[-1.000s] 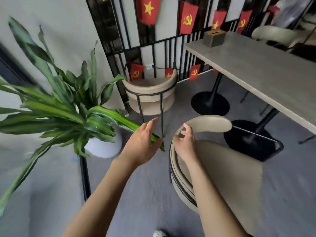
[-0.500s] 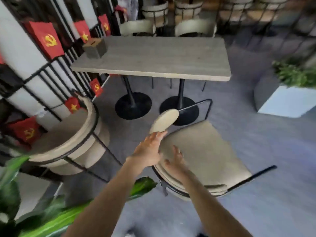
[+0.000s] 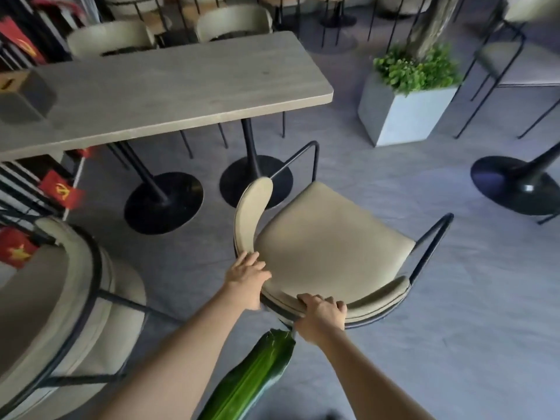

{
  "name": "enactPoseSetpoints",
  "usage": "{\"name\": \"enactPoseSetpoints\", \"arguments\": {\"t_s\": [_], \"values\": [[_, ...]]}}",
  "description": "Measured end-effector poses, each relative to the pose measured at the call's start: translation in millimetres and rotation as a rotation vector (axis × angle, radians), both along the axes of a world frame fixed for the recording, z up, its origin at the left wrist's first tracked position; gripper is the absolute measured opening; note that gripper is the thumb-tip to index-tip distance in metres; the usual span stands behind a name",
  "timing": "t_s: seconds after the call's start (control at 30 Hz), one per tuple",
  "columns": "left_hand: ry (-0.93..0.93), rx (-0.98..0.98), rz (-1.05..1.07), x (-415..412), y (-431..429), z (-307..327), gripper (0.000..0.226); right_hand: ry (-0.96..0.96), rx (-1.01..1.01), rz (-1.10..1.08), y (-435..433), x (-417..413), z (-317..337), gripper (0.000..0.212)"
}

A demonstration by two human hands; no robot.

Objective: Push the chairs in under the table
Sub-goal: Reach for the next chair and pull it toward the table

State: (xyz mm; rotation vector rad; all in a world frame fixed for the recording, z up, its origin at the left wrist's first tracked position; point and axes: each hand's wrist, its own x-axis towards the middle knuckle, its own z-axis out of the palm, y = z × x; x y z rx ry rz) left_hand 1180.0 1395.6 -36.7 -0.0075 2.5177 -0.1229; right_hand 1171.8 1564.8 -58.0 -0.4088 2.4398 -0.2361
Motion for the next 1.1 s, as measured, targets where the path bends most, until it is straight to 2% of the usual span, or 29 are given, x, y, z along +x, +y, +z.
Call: {"name": "enactPoseSetpoints", "arguments": {"t_s": [0.07, 0.17, 0.33, 0.57, 0.8, 1.1], "values": [[0.061, -0.023, -0.031, -9.3, -3.3, -12.6, 0.058, 0.086, -0.035, -0.069, -1.9, 1.8, -7.1, 0.044], [0.119, -0.021, -0.058, -17.7, -5.5, -20.6, 0.062, 0.193, -0.026, -0.108, -3.3, 6.8, -16.5, 0.04], [0.121, -0.061, -0.127, -16.3, -7.5, -26.2, 0.06, 0.233, 0.027, -0.061, -2.0, 9.5, -18.5, 0.035], [0.122, -0.089, -0.105, -8.3, 0.4, -26.6, 0.06, 0.266, -0.002, -0.015, 7.7, 13.0, -19.9, 0.035], [0.15, -0.087, 0.05, 11.7, 12.5, -26.0, 0.062, 0.252, -0.045, 0.15, 18.0, -7.9, -13.1, 0.031], [0.174, -0.054, 0.29, 6.6, 30.5, -24.8, 0.057, 0.168, 0.094, 0.487, 13.2, -79.6, 3.7, 0.035]]}}
